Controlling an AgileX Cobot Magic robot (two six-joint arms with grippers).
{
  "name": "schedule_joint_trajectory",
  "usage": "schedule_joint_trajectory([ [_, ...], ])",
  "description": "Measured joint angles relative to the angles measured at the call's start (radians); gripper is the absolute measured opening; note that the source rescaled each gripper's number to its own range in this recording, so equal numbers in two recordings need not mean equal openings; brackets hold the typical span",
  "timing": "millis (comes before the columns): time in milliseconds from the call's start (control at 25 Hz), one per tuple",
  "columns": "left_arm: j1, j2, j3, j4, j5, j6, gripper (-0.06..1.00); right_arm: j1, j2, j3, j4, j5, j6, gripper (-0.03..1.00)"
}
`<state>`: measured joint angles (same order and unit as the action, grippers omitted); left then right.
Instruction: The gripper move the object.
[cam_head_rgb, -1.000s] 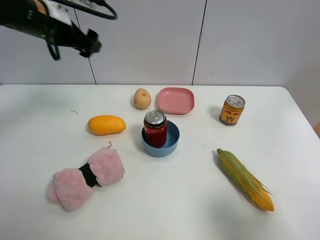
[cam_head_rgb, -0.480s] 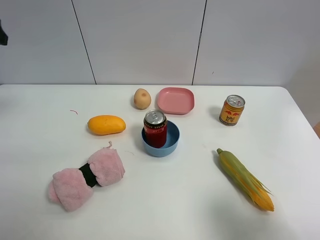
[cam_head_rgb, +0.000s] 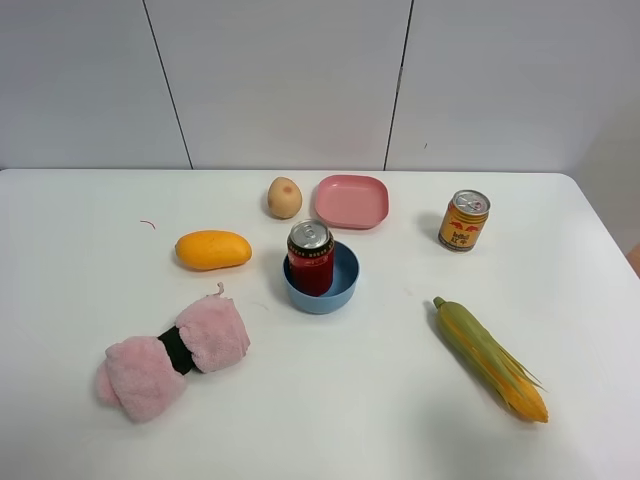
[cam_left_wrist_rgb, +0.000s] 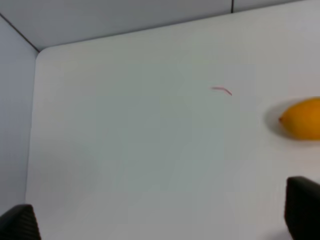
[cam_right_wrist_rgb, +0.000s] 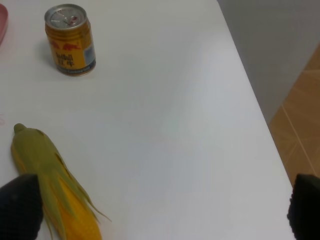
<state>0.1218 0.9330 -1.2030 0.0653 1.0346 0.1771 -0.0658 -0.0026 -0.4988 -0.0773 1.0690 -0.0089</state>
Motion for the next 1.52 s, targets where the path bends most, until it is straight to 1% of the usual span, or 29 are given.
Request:
schedule_joint_trajectory([
  [240, 0.000, -0.337, 0.261, -0.008, -0.017, 0.018, 0.98, 0.000, 0.000, 0.000, 0.000, 0.000, 0.000, 1.00],
  [360, 0.000, -0.490, 0.389, -0.043, -0.026, 0.018, 0.98, 0.000, 0.000, 0.000, 0.000, 0.000, 0.000, 1.00],
  [600, 0.000, -0.701, 0.538, -0.119, -0.035, 0.019, 0.98, 0.000, 0.000, 0.000, 0.000, 0.000, 0.000, 1.00],
  [720, 0.000, -0.776, 0.580, -0.146, -0.036, 0.019, 0.98, 0.000, 0.000, 0.000, 0.000, 0.000, 0.000, 1.00],
  [1040, 0.000, -0.930, 0.664, -0.142, -0.032, 0.023, 0.98, 0.000, 0.000, 0.000, 0.000, 0.000, 0.000, 1.00],
  [1320, 0.000, -0.938, 0.689, -0.142, 0.018, 0.023, 0.98, 0.000, 0.000, 0.000, 0.000, 0.000, 0.000, 1.00],
  [1520, 0.000, -0.938, 0.689, -0.142, 0.019, 0.023, 0.98, 0.000, 0.000, 0.000, 0.000, 0.000, 0.000, 1.00],
])
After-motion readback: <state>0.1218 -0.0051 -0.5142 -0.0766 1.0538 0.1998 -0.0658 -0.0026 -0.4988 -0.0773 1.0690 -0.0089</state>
